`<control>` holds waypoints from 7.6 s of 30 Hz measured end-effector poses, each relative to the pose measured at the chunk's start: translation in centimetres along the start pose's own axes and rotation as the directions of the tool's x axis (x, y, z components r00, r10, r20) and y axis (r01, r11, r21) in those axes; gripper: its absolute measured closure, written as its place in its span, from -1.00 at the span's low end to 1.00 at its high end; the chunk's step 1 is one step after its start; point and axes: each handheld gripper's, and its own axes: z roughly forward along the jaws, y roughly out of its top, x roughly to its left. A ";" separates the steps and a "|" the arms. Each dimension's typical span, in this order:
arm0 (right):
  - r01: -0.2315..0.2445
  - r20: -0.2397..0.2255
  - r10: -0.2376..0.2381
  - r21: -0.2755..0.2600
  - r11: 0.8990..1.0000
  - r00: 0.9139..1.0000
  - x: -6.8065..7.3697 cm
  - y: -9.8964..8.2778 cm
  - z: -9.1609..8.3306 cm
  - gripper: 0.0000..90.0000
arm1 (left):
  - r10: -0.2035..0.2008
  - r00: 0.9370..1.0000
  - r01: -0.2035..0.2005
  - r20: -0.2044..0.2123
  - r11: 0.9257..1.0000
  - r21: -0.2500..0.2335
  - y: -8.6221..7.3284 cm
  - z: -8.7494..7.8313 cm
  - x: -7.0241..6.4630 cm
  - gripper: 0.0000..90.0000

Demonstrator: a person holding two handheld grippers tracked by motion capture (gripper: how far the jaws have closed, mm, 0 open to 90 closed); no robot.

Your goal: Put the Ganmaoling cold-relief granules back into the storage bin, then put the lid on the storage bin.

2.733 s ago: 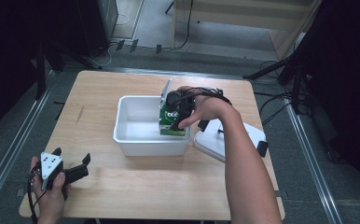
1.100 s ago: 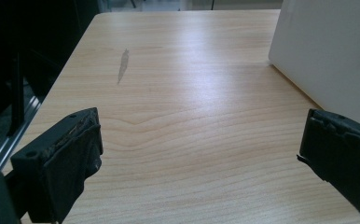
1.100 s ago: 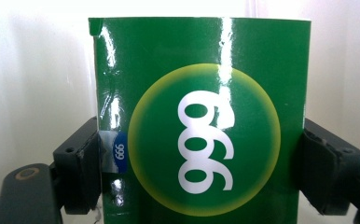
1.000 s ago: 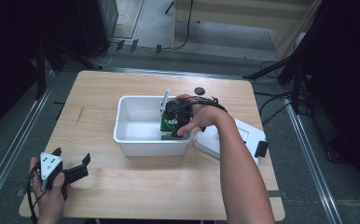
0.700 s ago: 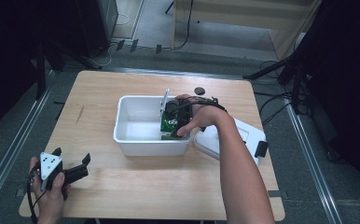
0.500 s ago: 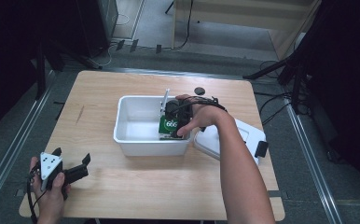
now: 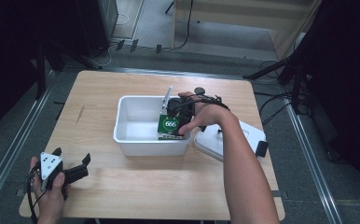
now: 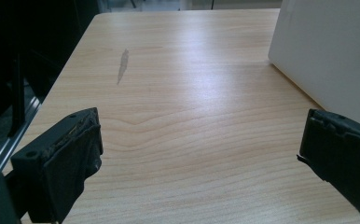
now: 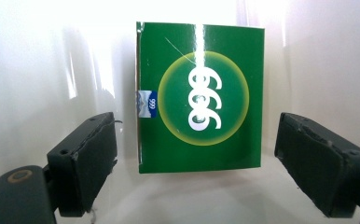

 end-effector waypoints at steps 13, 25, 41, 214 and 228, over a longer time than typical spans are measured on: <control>-0.020 0.013 0.021 -0.028 0.999 1.000 0.1 0.2 -2.6 -0.90 | 0.000 1.000 0.000 -0.002 1.000 0.004 0.0 0.0 -0.1 -1.00; -0.110 0.058 0.114 -0.074 0.991 0.992 -0.3 -1.2 -5.2 -1.00 | 0.000 1.000 0.000 -0.003 1.000 0.004 0.0 0.1 -0.1 -1.00; -0.146 0.100 0.155 -0.091 0.985 0.983 0.0 -4.4 -8.0 -1.00 | 0.009 1.000 -0.009 -0.007 1.000 0.008 0.0 0.1 -0.2 -1.00; -0.231 0.168 0.220 0.053 0.971 0.961 1.1 -19.1 -5.7 0.91 | 0.024 1.000 -0.023 -0.013 1.000 0.017 0.1 0.2 -0.3 -1.00; -0.199 0.199 0.190 0.029 0.980 0.961 1.1 -18.1 -9.6 0.91 | 0.022 1.000 -0.022 -0.013 1.000 0.020 0.1 0.2 -0.3 -1.00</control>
